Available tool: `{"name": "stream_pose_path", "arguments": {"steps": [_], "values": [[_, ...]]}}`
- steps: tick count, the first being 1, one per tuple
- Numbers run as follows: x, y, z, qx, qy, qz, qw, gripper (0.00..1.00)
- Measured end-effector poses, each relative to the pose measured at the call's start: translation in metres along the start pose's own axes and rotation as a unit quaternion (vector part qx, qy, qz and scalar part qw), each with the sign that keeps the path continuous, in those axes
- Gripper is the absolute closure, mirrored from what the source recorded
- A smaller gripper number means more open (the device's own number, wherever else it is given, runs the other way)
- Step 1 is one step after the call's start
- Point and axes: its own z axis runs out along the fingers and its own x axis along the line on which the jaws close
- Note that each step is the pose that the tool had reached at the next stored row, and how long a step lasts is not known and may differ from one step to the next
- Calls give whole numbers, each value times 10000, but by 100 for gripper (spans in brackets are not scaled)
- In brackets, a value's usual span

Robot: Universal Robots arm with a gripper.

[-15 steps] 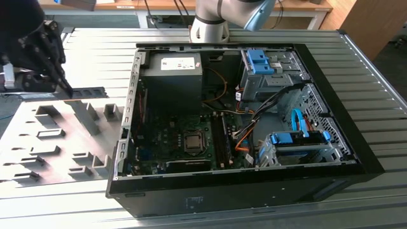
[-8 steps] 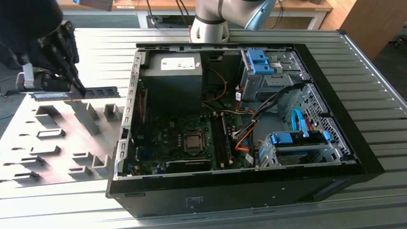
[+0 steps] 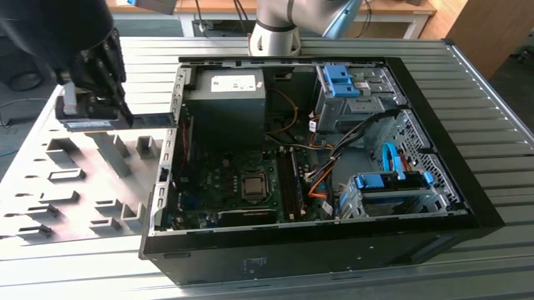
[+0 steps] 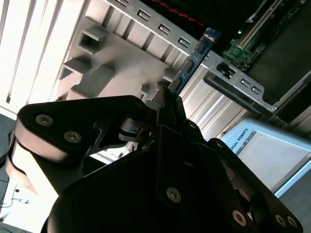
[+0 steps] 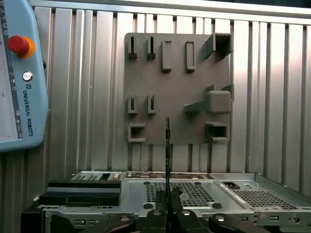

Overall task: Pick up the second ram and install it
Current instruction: 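Pick up the second ram and move it above second insertion slot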

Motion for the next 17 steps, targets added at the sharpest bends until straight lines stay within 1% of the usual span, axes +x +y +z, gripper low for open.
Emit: {"name": "stream_pose_path", "arguments": {"steps": [4, 17], "values": [[2, -139, 0, -8, 0, 0, 10000, 86], [9, -529, -2, -29, -1, 1, 10000, 86]]}}
